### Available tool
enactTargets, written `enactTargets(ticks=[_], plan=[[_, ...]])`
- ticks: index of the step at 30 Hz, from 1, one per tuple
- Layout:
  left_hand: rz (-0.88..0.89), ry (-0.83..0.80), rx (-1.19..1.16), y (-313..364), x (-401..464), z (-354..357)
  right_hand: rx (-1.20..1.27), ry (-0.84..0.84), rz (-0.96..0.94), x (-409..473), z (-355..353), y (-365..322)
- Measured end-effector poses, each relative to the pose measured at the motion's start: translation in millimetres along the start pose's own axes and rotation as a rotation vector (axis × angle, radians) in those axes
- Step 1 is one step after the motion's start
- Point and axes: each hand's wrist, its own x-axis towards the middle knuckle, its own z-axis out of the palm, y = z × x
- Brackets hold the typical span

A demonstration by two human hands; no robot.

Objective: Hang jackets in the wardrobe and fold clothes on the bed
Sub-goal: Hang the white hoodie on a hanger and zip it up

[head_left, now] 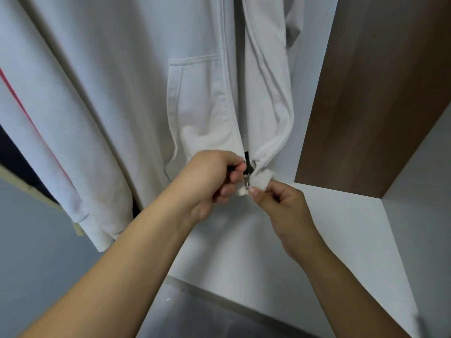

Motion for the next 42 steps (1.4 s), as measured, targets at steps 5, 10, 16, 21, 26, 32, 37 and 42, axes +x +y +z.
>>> enactTargets(ticks=[5,10,16,21,26,32,37,42], plan=[[-0.034,0.045,-0.037,13.4,12.5,18.3,-0.090,0.045,-0.037,4.6,-7.1,-2.6],[0.056,0.097,0.175,23.2,12.0,31.0,-0.122,0.060,-0.031,4.9,-14.7,-4.7],[0.552,0.222,1.255,24.2,19.9,21.8,0.125,-0.017,0.084,5.1,-9.2,-0.9],[0.617,0.127,1.407,37.3,31.1,11.1,0.254,0.047,0.117,9.4,-2.0,4.2],[0.597,0.118,1.488,34.1,35.9,9.8,0.222,0.135,0.122,9.8,-8.0,13.0],[0.603,0.294,1.622,36.9,48.5,8.1,0.095,0.096,0.080,6.0,-12.7,16.2],[0.658,0.447,1.626,49.9,54.6,3.9,0.027,0.079,0.176,7.1,-21.3,21.4],[0.736,0.143,1.557,42.5,39.8,17.8,-0.368,0.178,0.299,18.5,-25.4,19.9]])
